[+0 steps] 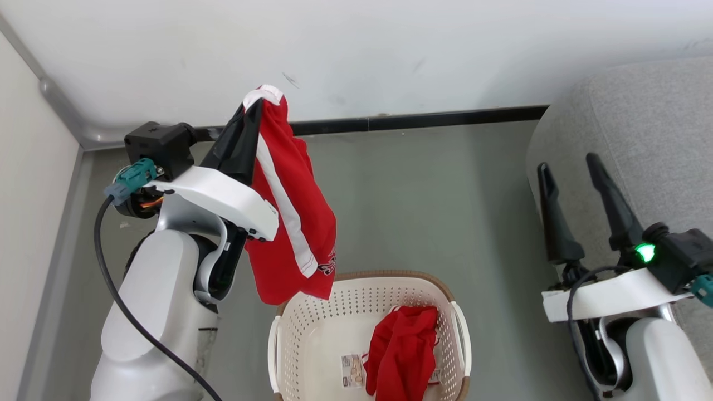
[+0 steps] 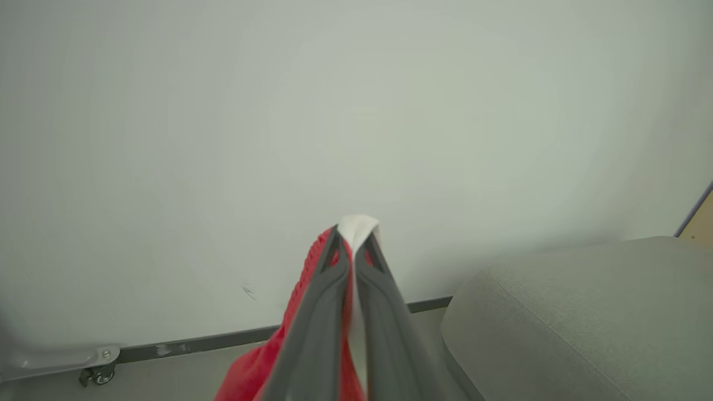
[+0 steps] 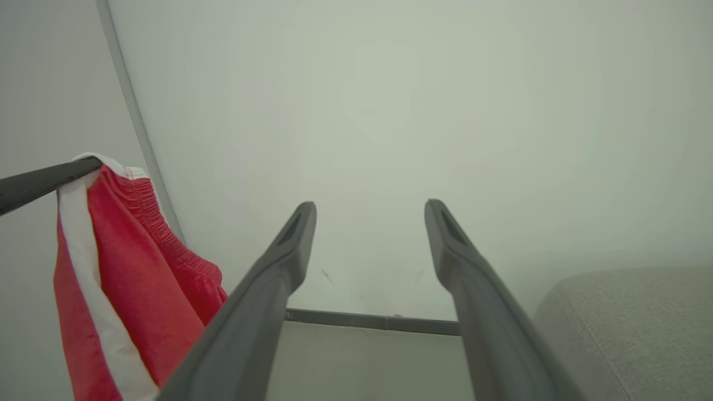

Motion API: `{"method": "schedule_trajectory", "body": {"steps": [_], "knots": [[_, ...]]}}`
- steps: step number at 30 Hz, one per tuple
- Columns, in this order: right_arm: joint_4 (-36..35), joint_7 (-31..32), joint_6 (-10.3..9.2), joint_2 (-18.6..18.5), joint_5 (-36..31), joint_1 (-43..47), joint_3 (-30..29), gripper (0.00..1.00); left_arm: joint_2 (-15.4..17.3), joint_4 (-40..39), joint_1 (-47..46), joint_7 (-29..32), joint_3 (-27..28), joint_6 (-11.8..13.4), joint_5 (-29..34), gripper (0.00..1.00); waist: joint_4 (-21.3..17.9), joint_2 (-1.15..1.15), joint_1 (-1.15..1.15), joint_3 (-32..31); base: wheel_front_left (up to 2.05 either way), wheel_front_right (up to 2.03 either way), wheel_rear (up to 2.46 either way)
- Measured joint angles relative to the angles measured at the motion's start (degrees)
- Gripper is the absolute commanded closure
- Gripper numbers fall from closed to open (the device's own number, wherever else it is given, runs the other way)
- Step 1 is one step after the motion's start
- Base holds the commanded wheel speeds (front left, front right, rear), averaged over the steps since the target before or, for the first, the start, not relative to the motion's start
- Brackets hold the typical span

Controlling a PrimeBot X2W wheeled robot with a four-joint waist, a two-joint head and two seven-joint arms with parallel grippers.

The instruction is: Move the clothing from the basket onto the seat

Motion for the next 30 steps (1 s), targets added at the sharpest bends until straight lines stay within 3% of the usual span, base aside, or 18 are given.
{"method": "schedule_trajectory", "body": {"steps": [30], "knots": [[0.7,3.3,0.0,0.0,1.1,5.6,4.2,0.0,2.6,-10.5,7.1,8.9,-0.2,0.0,-2.4,1.0,-0.1,0.0,0.0,-8.7,0.0,0.0,0.0]]}}
